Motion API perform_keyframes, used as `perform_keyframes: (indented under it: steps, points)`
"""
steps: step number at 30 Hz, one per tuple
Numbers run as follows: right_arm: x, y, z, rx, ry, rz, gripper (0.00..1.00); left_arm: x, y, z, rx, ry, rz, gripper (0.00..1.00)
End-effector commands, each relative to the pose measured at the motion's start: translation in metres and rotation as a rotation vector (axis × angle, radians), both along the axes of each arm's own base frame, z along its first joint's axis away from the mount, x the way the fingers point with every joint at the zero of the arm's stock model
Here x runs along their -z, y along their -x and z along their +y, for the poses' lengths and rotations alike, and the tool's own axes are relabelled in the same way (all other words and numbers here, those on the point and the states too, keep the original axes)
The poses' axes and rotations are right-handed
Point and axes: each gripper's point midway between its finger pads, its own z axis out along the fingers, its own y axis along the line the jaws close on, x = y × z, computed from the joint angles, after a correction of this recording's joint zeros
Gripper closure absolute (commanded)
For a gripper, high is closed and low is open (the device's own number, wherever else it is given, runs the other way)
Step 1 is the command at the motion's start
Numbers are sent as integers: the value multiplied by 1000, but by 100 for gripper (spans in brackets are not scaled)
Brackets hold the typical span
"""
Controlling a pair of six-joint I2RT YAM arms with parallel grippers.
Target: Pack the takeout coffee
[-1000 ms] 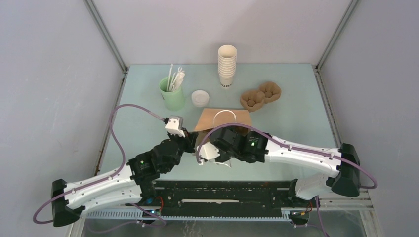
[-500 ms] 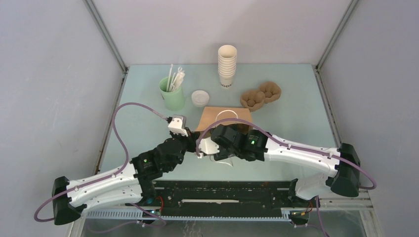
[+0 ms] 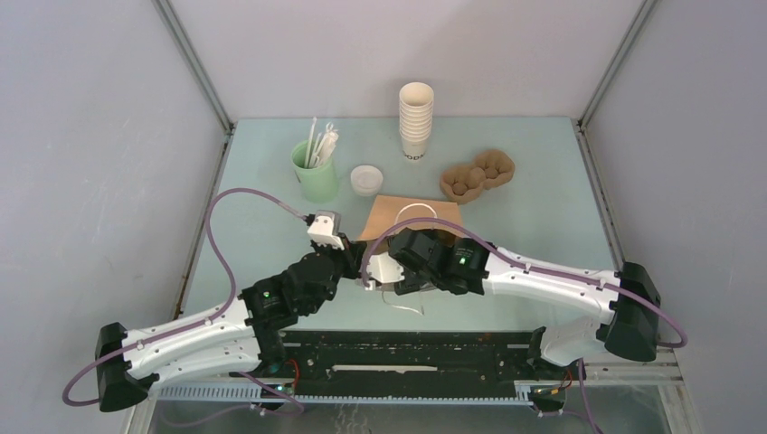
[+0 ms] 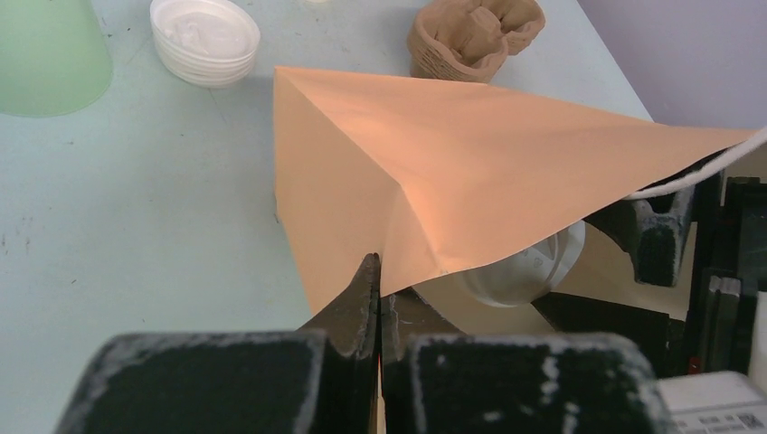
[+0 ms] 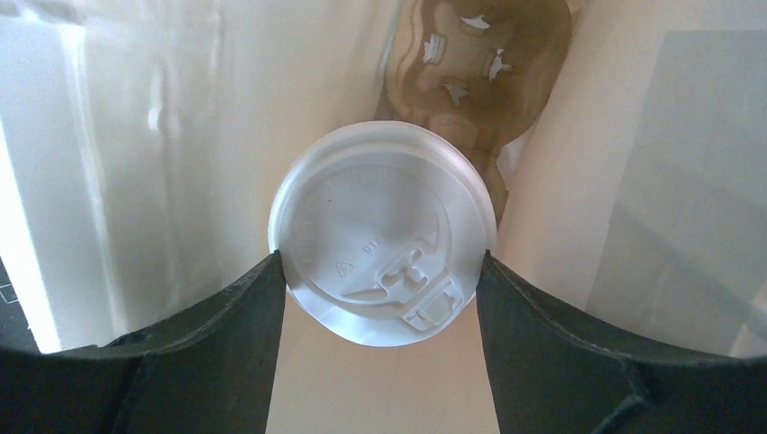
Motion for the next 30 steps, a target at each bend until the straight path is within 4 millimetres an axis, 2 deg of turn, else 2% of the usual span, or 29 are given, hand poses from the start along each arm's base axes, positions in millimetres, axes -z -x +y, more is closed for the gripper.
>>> perform_keyframes:
  steps: [1,5,12,17,20,30]
  points:
    - [-3,-12,6,33,-70,-12,100,12,1,1,-7,-16,21,100]
    - [-16,-32,1,87,-82,-99,100,21,0,0,-11,-39,28,100]
    - [-23,-42,-10,81,-42,-139,100,30,1,0,-10,-52,43,100]
    - [-11,-54,-22,97,-5,-134,100,27,0,-3,1,-59,39,100]
    - [-10,-62,-23,106,-15,-146,100,26,0,-6,12,-68,40,100]
    - [-7,-50,-12,-6,-32,-87,100,17,1,-5,15,-72,36,100]
